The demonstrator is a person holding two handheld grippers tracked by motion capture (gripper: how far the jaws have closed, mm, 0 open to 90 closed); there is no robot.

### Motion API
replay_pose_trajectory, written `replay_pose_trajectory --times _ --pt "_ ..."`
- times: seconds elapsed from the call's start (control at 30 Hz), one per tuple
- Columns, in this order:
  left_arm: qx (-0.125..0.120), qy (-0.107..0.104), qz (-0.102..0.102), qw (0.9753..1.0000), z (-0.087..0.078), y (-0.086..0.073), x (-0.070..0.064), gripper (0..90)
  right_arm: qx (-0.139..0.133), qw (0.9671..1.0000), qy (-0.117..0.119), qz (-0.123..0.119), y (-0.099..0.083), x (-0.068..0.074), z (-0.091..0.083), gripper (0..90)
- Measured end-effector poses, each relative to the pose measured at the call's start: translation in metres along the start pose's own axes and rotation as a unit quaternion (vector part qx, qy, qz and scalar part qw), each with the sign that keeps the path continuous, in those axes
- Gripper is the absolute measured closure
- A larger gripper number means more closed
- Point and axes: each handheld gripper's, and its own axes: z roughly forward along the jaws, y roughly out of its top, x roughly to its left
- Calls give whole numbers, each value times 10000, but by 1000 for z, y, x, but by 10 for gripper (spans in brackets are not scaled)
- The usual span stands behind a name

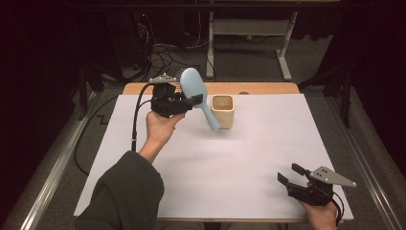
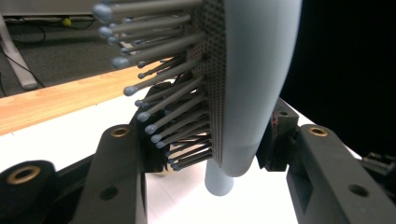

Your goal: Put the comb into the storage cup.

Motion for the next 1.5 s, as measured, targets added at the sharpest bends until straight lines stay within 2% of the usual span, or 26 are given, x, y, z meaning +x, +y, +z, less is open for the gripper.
replay_pose_trajectory --times 0.5,0.87,1.5 --pt "-115 131 -85 9998 12 22 7 540 1 10000 26 28 0 1 1 315" --pt "-109 299 33 9995 27 39 5 541 -7 10000 43 18 0 1 1 315" --pt "-37 696 118 9975 55 47 7 539 -41 10000 82 11 0 1 1 314"
